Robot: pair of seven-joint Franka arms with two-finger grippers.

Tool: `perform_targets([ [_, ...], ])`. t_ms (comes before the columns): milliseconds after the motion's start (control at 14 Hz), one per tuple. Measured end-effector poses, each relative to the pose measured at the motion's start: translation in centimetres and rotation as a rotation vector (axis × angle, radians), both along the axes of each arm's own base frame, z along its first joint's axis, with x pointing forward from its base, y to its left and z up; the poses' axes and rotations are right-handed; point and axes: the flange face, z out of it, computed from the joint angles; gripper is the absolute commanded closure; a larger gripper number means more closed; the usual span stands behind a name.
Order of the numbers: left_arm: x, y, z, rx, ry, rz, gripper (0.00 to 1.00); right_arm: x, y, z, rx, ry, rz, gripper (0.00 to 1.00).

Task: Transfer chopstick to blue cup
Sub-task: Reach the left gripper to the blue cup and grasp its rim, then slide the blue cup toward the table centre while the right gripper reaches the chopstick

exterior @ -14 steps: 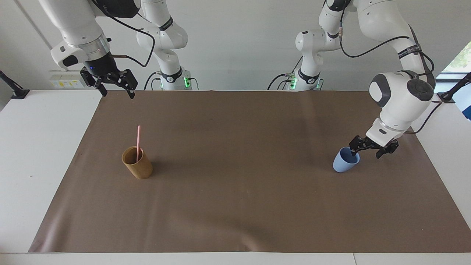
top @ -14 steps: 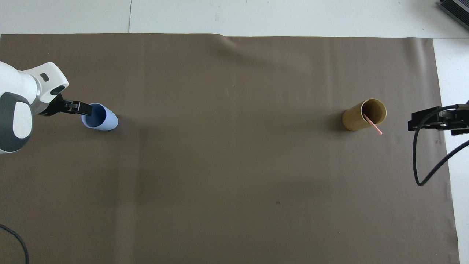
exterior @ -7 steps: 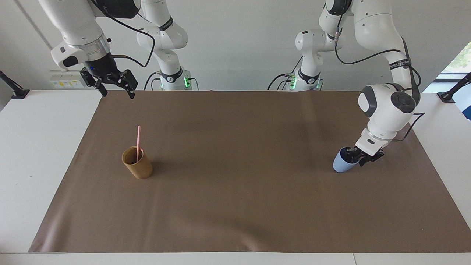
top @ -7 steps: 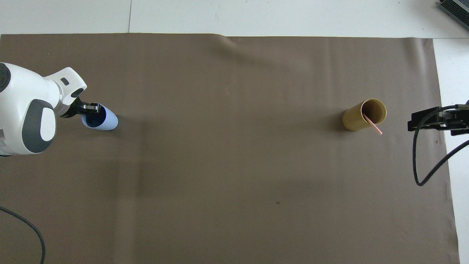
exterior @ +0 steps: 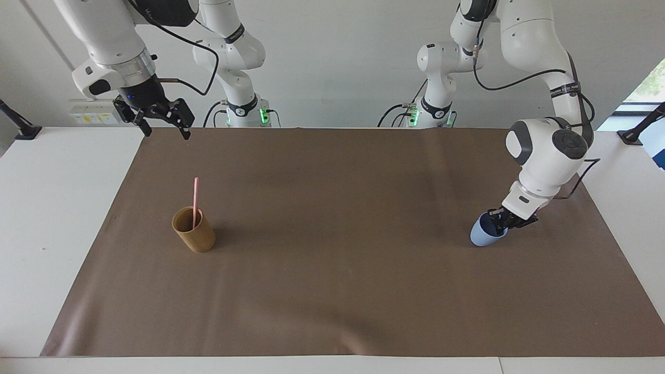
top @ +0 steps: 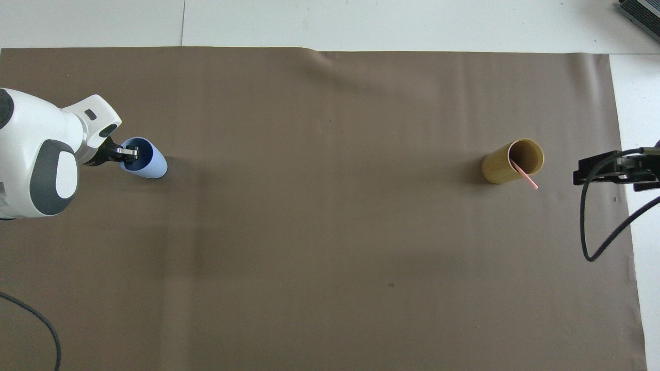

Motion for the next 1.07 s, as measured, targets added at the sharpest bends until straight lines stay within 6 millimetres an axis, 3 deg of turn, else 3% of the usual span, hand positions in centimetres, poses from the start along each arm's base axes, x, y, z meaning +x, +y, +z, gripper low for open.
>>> perform_targets([
  [214,0.0,-1.1,1.4,-0.002,-0.011,-0.018,1.0,0.3,0.0,-0.8,0.016,-0.008,-0.004,0.0],
  [429,-0.4,-4.9,2.1,-0.006,-0.015,-0.034,1.0,1.6,-0.4,-2.4,0.028,-0.051,-0.016,0.0],
  [571,-1.0,-9.5,2.1,-0.016,-0.013,0.001,1.0,3.0,-1.3,-4.4,0.072,-0.064,-0.047,0.0],
  [857,-4.7,-21.5,2.1,-0.052,-0.031,0.095,1.0,6.3,-2.8,-10.3,0.152,-0.041,-0.168,0.0],
  [1071,-7.5,-27.4,2.6,-0.083,-0.047,0.165,1.0,8.4,-2.1,-15.9,0.172,0.018,-0.254,0.0],
])
